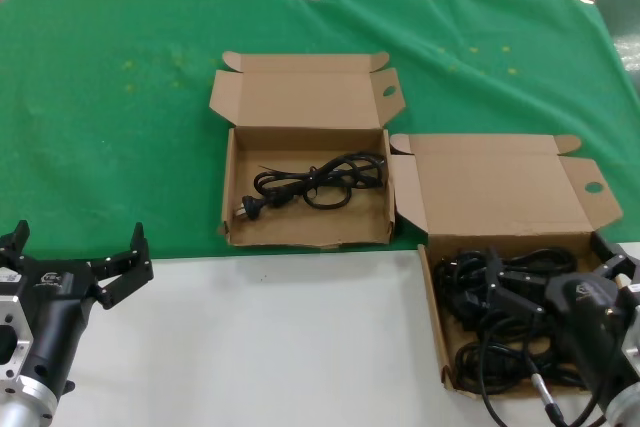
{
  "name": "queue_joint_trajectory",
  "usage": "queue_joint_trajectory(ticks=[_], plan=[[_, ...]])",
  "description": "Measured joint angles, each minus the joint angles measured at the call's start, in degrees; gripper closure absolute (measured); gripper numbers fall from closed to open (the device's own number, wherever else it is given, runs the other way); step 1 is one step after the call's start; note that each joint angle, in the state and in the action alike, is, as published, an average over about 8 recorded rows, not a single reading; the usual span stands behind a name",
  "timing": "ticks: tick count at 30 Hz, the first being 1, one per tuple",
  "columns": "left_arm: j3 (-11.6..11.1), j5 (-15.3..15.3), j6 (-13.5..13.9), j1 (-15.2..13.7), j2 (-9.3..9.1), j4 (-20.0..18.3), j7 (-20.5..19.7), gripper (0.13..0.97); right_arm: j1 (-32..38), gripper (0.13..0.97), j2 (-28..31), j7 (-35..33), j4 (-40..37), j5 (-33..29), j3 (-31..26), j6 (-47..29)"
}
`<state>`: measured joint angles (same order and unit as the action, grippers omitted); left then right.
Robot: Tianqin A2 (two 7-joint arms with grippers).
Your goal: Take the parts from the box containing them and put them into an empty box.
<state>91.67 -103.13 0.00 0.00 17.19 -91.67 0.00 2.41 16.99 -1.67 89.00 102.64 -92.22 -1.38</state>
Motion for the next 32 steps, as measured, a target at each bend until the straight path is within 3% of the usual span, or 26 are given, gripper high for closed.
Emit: queue_joint_trajectory(ticks=[32], plan=[[0.00, 0.00, 0.00, 0.00, 0.00, 0.00, 0.00, 0.132, 0.00, 0.129, 0.00, 0.00, 0.00, 0.00, 0.00, 0.00]])
